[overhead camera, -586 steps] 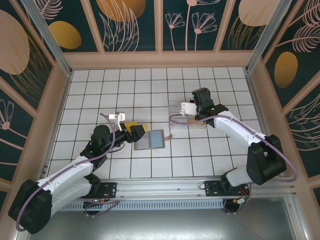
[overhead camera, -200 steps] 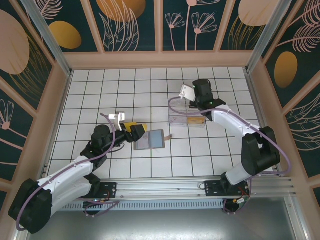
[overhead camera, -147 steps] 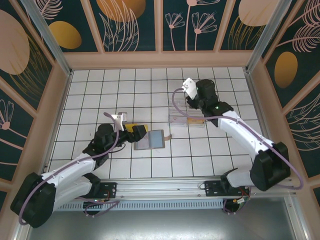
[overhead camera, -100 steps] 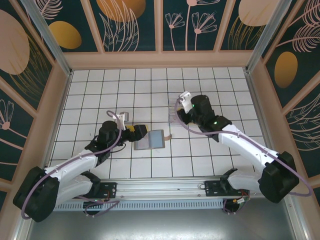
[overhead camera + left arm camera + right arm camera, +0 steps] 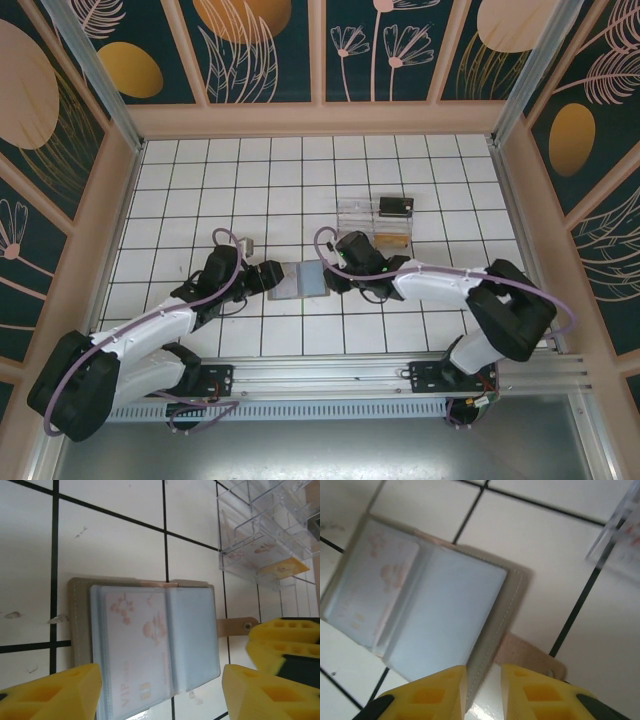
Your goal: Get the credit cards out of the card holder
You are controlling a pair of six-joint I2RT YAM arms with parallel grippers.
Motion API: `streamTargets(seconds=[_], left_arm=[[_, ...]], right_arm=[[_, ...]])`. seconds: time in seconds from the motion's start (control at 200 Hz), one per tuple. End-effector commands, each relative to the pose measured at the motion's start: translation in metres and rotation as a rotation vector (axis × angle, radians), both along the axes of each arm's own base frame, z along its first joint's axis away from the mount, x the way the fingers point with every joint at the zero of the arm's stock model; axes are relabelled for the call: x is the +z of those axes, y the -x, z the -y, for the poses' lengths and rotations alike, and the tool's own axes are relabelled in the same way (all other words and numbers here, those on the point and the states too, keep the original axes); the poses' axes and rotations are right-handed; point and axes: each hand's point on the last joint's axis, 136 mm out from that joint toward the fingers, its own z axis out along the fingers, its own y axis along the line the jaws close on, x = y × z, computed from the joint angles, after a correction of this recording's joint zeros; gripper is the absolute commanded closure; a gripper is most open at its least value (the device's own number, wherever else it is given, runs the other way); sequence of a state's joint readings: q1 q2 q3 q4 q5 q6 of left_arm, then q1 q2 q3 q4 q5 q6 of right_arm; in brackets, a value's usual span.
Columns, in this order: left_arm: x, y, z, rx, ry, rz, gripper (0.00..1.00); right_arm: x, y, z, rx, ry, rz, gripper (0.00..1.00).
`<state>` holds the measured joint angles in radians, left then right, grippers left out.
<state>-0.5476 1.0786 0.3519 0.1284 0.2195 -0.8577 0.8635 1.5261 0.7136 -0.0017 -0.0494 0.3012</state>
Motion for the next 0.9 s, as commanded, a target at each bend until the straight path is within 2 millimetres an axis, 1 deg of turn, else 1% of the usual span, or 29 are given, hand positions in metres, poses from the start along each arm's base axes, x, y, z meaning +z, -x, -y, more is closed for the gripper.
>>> streamTargets(seconds=[0.0, 0.04, 0.115, 0.165, 0.255, 0.36, 0.51, 0.661, 0.781, 0.896], left_arm=[[-0.003, 0.001, 0.0, 0.012, 0.001, -0.039, 0.37], [-0.004, 0.001, 0.002, 0.002, 0.008, -0.044, 0.39], [-0.006, 0.001, 0.007, -0.017, 0.019, -0.056, 0.41], [-0.008, 0.001, 0.01, -0.03, 0.022, -0.067, 0.45], [-0.013, 0.001, 0.013, -0.047, 0.01, -0.086, 0.48], [-0.02, 0.001, 0.014, -0.056, -0.006, -0.106, 0.49], [-0.028, 0.002, 0.01, -0.05, -0.039, -0.129, 0.5], [-0.032, 0.003, 0.011, -0.058, -0.042, -0.139, 0.5], [-0.038, 0.005, 0.01, -0.056, -0.058, -0.16, 0.5], [-0.038, 0.005, 0.012, -0.064, -0.05, -0.161, 0.5]], right_arm=[[-0.002, -0.008, -0.01, -0.039, -0.027, -0.015, 0.74], [-0.005, -0.008, -0.01, -0.04, -0.023, -0.018, 0.74], [-0.01, -0.007, -0.011, -0.037, -0.021, -0.031, 0.73], [-0.012, -0.007, -0.012, -0.04, -0.021, -0.037, 0.73], [-0.014, -0.007, -0.013, -0.043, -0.028, -0.042, 0.72], [-0.014, -0.006, -0.015, -0.048, -0.041, -0.048, 0.72], [-0.017, -0.004, -0.018, -0.045, -0.049, -0.061, 0.72], [-0.023, -0.001, -0.022, -0.033, -0.035, -0.072, 0.72], [-0.024, -0.001, -0.023, -0.03, -0.03, -0.075, 0.72], [-0.026, 0.001, -0.024, -0.03, -0.029, -0.081, 0.72]])
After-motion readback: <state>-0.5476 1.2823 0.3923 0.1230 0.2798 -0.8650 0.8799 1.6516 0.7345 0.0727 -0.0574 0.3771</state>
